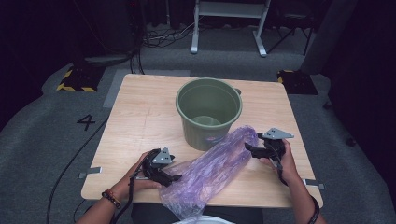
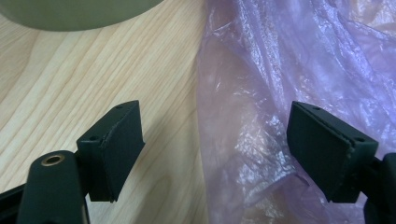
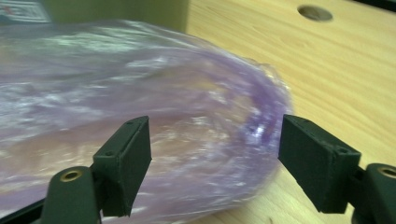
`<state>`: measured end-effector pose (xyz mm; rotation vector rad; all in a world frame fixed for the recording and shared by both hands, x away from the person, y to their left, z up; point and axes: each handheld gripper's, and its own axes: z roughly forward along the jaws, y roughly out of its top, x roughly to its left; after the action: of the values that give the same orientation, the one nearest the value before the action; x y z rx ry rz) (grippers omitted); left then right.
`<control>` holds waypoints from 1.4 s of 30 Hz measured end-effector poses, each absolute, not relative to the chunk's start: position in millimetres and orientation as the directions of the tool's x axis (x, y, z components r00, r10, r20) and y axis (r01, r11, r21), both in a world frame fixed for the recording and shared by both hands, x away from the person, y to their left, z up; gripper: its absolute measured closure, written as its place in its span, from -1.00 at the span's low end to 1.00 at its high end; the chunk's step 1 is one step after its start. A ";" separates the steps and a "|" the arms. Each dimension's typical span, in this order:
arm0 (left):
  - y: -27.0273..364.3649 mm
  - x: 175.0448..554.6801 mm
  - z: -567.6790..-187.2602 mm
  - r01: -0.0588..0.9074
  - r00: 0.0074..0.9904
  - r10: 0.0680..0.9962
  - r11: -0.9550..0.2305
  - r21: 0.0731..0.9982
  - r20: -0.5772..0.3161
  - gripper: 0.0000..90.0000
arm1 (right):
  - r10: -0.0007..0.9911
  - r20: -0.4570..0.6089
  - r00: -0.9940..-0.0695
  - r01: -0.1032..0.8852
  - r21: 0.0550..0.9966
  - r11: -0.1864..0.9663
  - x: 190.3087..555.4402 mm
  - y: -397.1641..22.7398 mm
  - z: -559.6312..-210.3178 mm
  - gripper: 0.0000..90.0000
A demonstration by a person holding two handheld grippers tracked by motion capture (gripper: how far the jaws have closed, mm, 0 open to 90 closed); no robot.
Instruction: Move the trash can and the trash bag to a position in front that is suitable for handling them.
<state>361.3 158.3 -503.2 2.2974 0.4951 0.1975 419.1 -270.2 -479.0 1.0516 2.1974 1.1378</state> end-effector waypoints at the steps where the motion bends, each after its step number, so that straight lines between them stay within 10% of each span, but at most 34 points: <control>1: 159.6 360.5 -503.2 0.294 0.911 0.413 -0.632 0.717 -0.011 -0.57 | 0.797 -0.022 -0.603 0.435 0.829 0.352 420.2 -271.1 -479.5 -0.47; 9: 167.6 357.3 -503.3 0.301 0.908 0.419 -0.629 0.717 -0.013 -0.58 | 0.819 -0.008 -0.573 0.528 0.762 0.376 428.5 -263.3 -493.4 -0.47; 25: 195.0 372.0 -487.8 0.366 0.820 0.573 -0.531 0.764 0.006 -0.64 | 0.756 0.000 -0.655 0.483 0.769 0.419 432.4 -261.6 -501.2 0.50; 42: 195.6 388.7 -503.5 0.405 0.823 0.568 -0.571 0.714 -0.012 -0.65 | 0.737 0.010 -0.675 0.473 0.773 0.423 434.2 -261.8 -501.6 0.86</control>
<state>388.7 195.6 -503.5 2.2552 0.7086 0.2812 434.2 -261.8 -501.6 1.0413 2.3507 1.1186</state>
